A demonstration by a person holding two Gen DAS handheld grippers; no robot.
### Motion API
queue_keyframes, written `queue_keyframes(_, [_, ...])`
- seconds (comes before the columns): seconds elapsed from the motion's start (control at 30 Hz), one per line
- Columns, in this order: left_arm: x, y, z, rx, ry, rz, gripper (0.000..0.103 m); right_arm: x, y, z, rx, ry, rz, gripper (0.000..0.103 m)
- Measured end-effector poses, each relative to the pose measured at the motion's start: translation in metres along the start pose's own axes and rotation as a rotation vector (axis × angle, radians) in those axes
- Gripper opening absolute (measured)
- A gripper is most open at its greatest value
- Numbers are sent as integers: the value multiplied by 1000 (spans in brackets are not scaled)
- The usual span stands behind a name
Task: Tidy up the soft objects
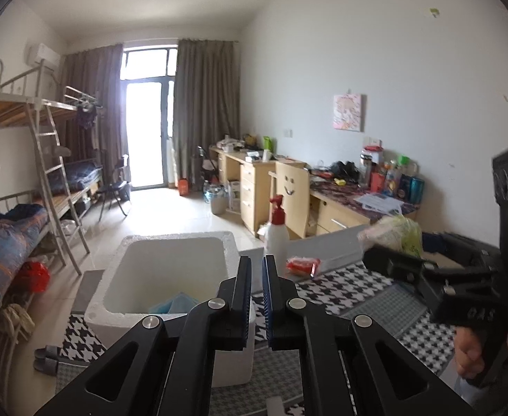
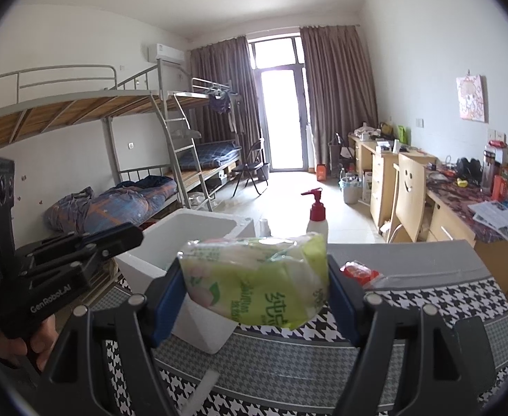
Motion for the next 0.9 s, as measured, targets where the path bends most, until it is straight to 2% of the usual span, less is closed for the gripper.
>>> queue_keyframes(0.1, [-2,-7,-4,-23,19,-21,8,0,0,-2,-10,-6,2,78])
queue_keyframes(0.17, [-1,-15,-4,-31,23,-42,13,-1,0,-4,-16,-10,5,78])
queue_keyframes(0.2, [0,-20,-4,-37,31,-61,26,-1,0,-4,-16,-10,5,78])
queue_keyframes(0.23, [0,-25,-4,-41,37,-74,47,-1,0,-4,-15,-8,5,78])
queue_keyframes(0.3, [1,-35,-2,-49,40,-91,65,-2,-1,-3,-11,-8,2,78])
queue_keyframes(0.37, [2,-44,-2,-63,41,-112,65,-1,-1,-4,-9,-6,-2,78])
queue_keyframes(0.53, [9,-66,9,-50,23,-185,76,-1,1,-6,-12,1,-3,78])
queue_keyframes(0.9, [30,-117,27,-59,8,-344,77,-2,3,-5,-19,8,-5,78])
Point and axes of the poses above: each gripper's, at about its wrist camera, not at the fingertips, and x roughly the way its jaws point, z to its right, y to its top, the point moved 3 cm from there along x, roughly the way its jaws point, and after that the axes turned 12 degrees about x, right-handed, at the moved point
